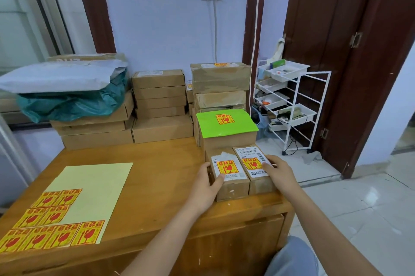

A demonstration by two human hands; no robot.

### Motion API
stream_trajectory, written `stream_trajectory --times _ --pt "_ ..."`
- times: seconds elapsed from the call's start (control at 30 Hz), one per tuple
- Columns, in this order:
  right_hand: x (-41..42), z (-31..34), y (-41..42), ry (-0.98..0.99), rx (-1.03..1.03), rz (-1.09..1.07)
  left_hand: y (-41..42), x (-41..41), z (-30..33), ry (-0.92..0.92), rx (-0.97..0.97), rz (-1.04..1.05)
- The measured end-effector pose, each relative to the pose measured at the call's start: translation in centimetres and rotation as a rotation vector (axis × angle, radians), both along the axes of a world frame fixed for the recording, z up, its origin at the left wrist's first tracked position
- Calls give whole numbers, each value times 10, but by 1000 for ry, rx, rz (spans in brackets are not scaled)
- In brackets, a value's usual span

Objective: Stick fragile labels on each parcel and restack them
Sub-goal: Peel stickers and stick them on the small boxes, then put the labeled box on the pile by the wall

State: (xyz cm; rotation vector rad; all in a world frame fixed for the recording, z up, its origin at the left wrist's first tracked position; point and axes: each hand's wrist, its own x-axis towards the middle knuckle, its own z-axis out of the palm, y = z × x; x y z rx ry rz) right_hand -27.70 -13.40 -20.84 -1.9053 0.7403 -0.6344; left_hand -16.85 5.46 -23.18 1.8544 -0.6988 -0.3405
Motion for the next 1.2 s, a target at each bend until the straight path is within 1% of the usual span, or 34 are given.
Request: stream_trajectory --times 0.1,0.2,0.3,0.37,0.43,0.6,0.7,0.8,0.93,1.1,1.2 --pt "2 4 -2 70 -38 8 -2 1 0 -17 3 10" --pt "5 5 -1 115 -234 -79 2 2 0 -28 1 11" --pt "9 7 12 64 -368 -179 10 6 3 -60 19 22" --pt "14 12 28 33 -444 -115 17 11 5 -96 50 26" --pt "21 17 48 0 -496 1 26 17 7 -119 74 42" --pt "50 33 107 -33 -535 306 50 37 14 -179 74 124" --pt "75 45 133 -40 -504 391 63 47 28 -187 51 188" --pt "101 58 146 -35 -478 392 75 60 45 -218 29 239" --pt "130 69 149 -28 -426 338 87 81 70 -242 -53 323" --pt "162 88 146 -54 -369 283 97 111 103 -266 -95 383" --pt "182 110 140 -107 -337 266 99 132 127 -284 -122 411"
